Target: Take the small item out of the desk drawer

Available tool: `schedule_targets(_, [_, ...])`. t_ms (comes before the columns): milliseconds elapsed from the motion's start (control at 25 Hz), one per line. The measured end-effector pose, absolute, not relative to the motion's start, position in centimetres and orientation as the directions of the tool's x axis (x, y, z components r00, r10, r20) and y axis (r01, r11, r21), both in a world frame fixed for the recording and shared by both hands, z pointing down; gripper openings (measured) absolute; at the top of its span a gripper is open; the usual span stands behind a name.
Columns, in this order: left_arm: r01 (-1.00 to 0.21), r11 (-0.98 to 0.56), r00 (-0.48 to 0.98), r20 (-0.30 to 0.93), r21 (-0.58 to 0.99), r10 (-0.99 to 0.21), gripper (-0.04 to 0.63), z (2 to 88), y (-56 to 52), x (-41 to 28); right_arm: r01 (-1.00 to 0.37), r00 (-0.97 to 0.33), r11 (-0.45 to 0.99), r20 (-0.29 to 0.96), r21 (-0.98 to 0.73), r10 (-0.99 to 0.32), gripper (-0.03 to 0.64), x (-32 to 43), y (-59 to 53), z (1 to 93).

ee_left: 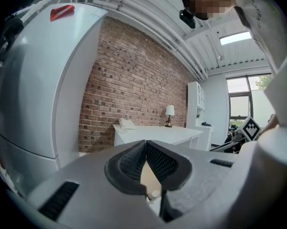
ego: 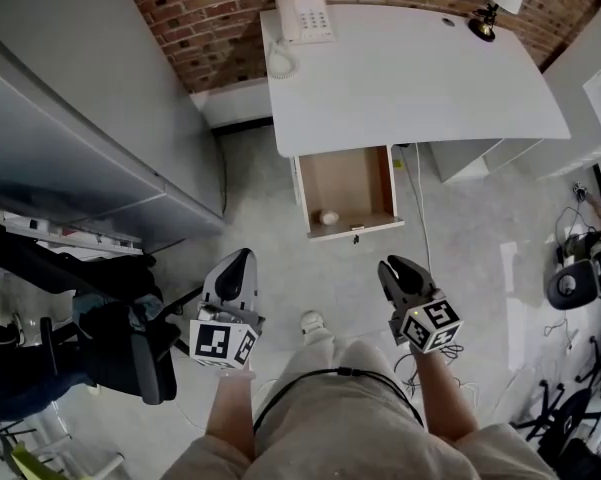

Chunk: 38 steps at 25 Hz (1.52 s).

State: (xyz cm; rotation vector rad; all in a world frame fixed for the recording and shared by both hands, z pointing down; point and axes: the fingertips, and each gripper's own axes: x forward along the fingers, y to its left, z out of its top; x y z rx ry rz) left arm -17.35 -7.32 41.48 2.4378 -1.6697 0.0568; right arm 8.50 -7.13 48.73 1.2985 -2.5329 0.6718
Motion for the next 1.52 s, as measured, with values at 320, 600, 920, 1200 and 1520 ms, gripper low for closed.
schedule_targets(320, [-0.922, -0.347, 0.377, 0.184, 0.174, -0.908, 0.006, 45.7, -8.6, -16.7, -0.8, -0.599, 0.519, 0.459, -0.301, -0.656, 0.094, 6.8, -9.4, 52.8])
schedule_targets(600, [-0.917, -0.364, 0.394, 0.225, 0.163, -0.891, 0.006, 48.7, -11.0, -15.3, -0.794, -0.598, 0.526, 0.54, -0.304, -0.591, 0.118, 5.7, -12.1, 57.1])
schedule_targets(920, [-0.921, -0.348, 0.383, 0.249, 0.174, -0.89, 0.006, 52.1, -14.1, -14.6, -0.77, -0.588, 0.579, 0.654, -0.27, -0.477, 0.15, 4.5, -15.5, 62.1])
schedule_targets(1200, [-0.931, -0.317, 0.356, 0.264, 0.178, -0.896, 0.006, 55.4, -16.3, -14.3, -0.721, -0.565, 0.645, 0.754, -0.255, -0.334, 0.207, 3.5, -18.5, 66.0])
schedule_targets(1520, [-0.942, -0.295, 0.33, 0.275, 0.162, -0.903, 0.006, 57.8, -18.3, -14.7, -0.674, -0.532, 0.677, 0.83, -0.296, -0.167, 0.236, 3.1, -20.4, 71.1])
